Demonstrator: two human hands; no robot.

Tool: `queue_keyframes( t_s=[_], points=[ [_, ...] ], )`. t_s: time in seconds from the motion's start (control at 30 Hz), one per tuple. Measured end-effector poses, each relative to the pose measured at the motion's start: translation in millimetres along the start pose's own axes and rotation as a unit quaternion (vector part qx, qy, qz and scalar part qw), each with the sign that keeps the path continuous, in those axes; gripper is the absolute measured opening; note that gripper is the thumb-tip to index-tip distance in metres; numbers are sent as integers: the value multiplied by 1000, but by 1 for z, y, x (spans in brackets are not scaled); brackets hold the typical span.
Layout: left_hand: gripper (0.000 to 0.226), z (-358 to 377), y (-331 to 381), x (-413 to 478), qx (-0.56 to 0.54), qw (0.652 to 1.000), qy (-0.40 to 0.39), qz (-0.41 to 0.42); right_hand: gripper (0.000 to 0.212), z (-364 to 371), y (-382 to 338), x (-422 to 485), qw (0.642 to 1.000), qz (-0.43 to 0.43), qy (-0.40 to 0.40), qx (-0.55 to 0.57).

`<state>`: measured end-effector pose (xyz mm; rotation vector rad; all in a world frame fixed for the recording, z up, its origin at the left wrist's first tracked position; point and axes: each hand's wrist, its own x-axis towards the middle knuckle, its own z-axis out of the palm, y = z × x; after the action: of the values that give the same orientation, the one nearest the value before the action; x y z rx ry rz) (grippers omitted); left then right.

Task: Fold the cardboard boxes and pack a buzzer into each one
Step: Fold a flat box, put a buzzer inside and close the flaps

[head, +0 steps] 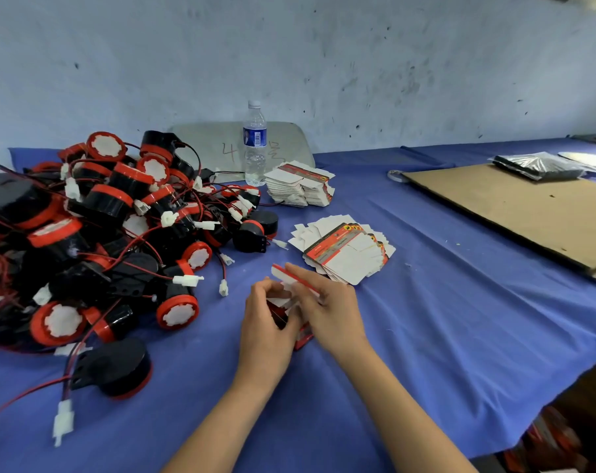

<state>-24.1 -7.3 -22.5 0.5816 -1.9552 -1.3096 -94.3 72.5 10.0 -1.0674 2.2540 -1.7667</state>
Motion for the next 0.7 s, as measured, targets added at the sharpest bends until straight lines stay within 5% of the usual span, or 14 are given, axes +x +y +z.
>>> queue_keyframes(
  t_s=[0.17, 0.27, 0.37, 0.7],
  points=[
    [37, -6, 0, 3, -22, 998, -3, -59, 34, 3, 9, -6, 998, -25, -32, -48],
    [41, -19, -2, 8, -29, 990, -114, -81, 27, 3, 16, -13, 997, -41, -34, -53],
    [68, -32, -3, 13, -73, 965, -222, -120, 28, 2, 18, -15, 997, -47, -38, -47],
    [68, -36, -6, 12, -66, 970, -193, -131, 31, 0, 20, -18, 990, -79, -57, -101]
  ],
)
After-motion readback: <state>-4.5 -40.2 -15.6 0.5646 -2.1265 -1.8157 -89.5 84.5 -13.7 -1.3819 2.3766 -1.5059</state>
